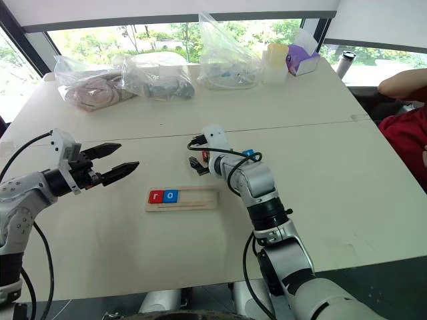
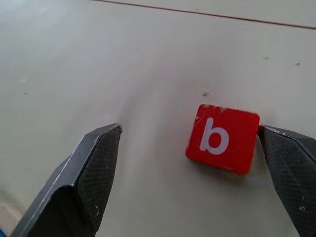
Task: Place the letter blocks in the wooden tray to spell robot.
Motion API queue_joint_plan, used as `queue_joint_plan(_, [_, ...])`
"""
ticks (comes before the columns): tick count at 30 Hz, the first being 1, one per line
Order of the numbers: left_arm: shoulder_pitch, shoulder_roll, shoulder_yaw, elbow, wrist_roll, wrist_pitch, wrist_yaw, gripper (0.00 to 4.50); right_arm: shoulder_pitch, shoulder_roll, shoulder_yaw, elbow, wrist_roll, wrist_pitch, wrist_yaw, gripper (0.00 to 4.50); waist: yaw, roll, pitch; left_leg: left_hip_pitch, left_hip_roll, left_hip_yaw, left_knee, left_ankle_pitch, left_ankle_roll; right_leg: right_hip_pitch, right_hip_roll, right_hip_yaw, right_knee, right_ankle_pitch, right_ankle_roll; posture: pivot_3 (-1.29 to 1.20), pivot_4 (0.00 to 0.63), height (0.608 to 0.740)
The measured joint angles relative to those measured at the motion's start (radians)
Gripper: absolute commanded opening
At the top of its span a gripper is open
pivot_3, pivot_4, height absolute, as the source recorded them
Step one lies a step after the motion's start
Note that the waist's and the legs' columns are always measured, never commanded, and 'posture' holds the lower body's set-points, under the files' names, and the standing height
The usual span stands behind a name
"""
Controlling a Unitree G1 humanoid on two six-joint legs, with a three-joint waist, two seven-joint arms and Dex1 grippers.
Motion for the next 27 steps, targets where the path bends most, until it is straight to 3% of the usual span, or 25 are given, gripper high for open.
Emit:
queue_joint_plan(3, [-0.002,-0.013,-0.005,0.000,0.007,-0.011,0.018,4.50,0.000,0.017,0.003,0.025,-0.028,-0.030,-0.014,3.55,-0.001,-0.001,0.000,0.000,0.000,0.001,0.000,0.000,0.000,0.001,-0.001,0.000,-0.001,0.000,0.000,0.00,0.150,0.740])
queue_joint_plan(7, [-0.005,-0.022,-0.022,0.001,0.016,-0.026,0.027,4.50,0.000,0.021,-0.008,0.061,-0.061,-0.073,-0.029,1.46,-0.002,-0.001,-0.001,0.001,0.000,0.001,0.000,0.000,0.000,0.001,0.000,0.000,-0.001,0.000,0.000,0.00,0.150,0.740])
queue_joint_plan(8, [-0.007,-0.025,-0.023,0.002,0.017,-0.029,0.027,4.50,0.000,0.021,-0.011,0.062,-0.064,-0.078,-0.030,1.14,-0.003,-0.001,-0.001,0.001,0.000,0.001,0.000,0.000,0.000,0.001,0.000,0.000,-0.001,0.000,0.000,0.00,0.150,0.740])
queue_joint_plan(14, [-0.031,-0.042,-0.064,0.012,0.030,-0.049,0.026,4.50,0.042,-0.045,-0.016,-0.053,-0.072,-0.056,-0.012,1.16,0.004,0.000,0.000,-0.001,-0.001,0.000,0.000,0.000,0.000,0.000,-0.001,0.000,-0.001,0.000,0.001,0.00,0.150,0.740])
queue_joint_plan(20, [-0.037,-0.057,-0.115,0.006,0.030,-0.046,0.014,4.50,0.172,-0.216,-0.174,-0.515,-0.060,0.143,-0.012,1.16,0.008,-0.001,-0.001,-0.002,-0.002,0.000,-0.001,0.000,0.000,0.001,-0.003,0.000,-0.004,-0.001,0.002,0.00,0.150,0.740])
queue_joint_plan(22, [-0.042,-0.058,-0.136,0.010,0.035,-0.047,0.005,4.50,0.241,-0.217,-0.229,-0.632,-0.060,0.261,-0.027,1.16,0.005,-0.001,-0.001,-0.002,-0.001,0.000,-0.001,0.000,0.000,0.001,-0.001,0.000,-0.003,-0.001,0.002,0.00,0.150,0.740])
queue_joint_plan(27, [-0.109,-0.069,-0.189,0.058,0.056,-0.057,-0.029,4.50,0.403,-0.090,-0.340,-0.852,-0.082,0.503,-0.089,1.16,-0.001,-0.001,-0.001,0.001,0.000,-0.001,-0.001,0.000,0.001,0.001,0.002,0.000,-0.002,-0.002,0.001,0.00,0.150,0.740])
